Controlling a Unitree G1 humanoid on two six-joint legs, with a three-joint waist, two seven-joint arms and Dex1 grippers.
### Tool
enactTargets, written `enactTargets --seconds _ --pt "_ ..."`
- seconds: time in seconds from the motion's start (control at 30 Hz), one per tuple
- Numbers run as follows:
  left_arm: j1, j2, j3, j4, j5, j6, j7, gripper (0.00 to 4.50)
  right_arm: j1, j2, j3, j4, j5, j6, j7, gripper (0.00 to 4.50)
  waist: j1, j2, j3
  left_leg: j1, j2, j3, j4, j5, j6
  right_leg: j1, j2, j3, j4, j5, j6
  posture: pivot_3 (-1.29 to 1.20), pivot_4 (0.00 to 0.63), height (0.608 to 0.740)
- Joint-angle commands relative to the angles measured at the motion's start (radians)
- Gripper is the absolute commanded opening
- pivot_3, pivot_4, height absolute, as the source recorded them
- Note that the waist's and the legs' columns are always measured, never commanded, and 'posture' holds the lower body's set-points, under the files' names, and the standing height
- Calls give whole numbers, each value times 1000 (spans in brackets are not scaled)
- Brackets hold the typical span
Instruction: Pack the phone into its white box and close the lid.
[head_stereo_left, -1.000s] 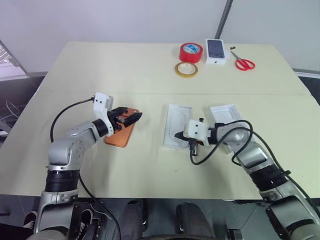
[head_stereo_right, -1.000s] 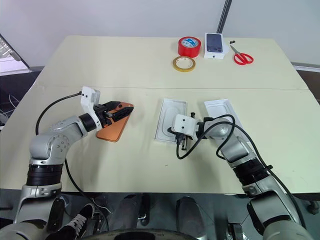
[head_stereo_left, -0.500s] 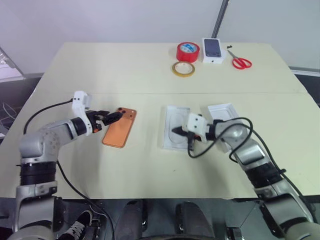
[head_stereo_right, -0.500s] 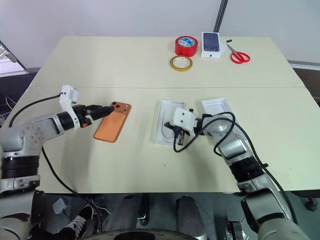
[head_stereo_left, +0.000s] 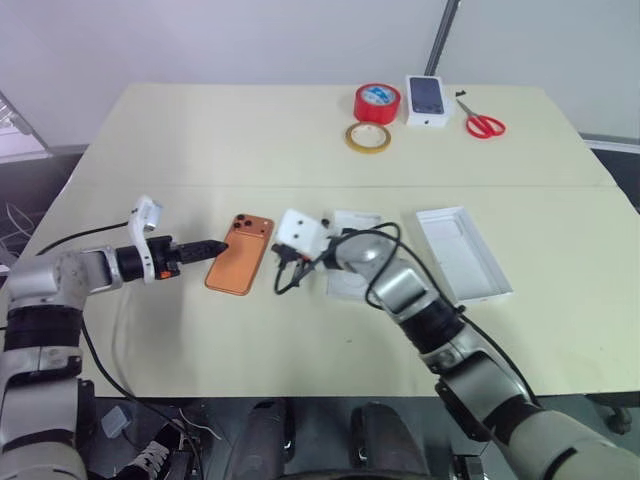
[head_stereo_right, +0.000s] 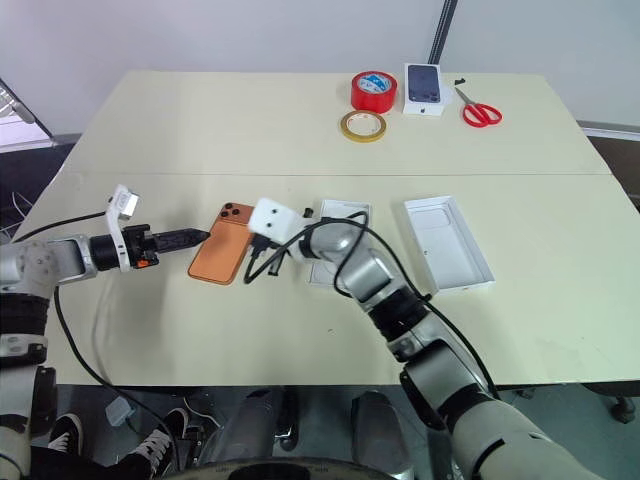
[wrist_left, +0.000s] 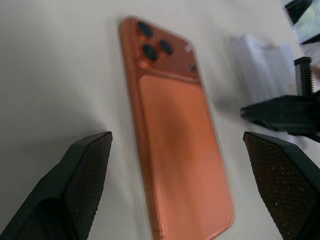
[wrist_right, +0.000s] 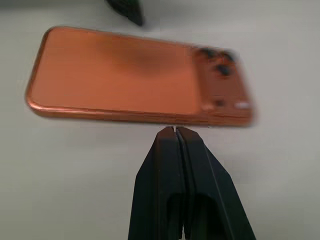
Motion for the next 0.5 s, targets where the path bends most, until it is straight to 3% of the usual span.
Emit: enactTargets --seconds 0.03,0.27,0.5 --pt "-39 -9 -60 66 61 -46 -46 4436 -44 30 52 67 -47 8 0 48 1 0 0 -1 0 0 1 0 0 -2 0 -1 2 0 0 0 150 728" --pt "-66 -57 -144 116 120 -32 -112 4436 -55 50 69 110 -75 -21 -7 48 1 0 -2 -1 0 1 2 -1 2 -2 1 -1 5 0 0 0 150 728" --pt "-38 -118 -147 21 87 47 -138 4436 -47 34 51 103 -72 -20 0 48 4 1 -4 -1 -1 1 3 -2 4 -1 1 -1 5 0 0 0 150 728"
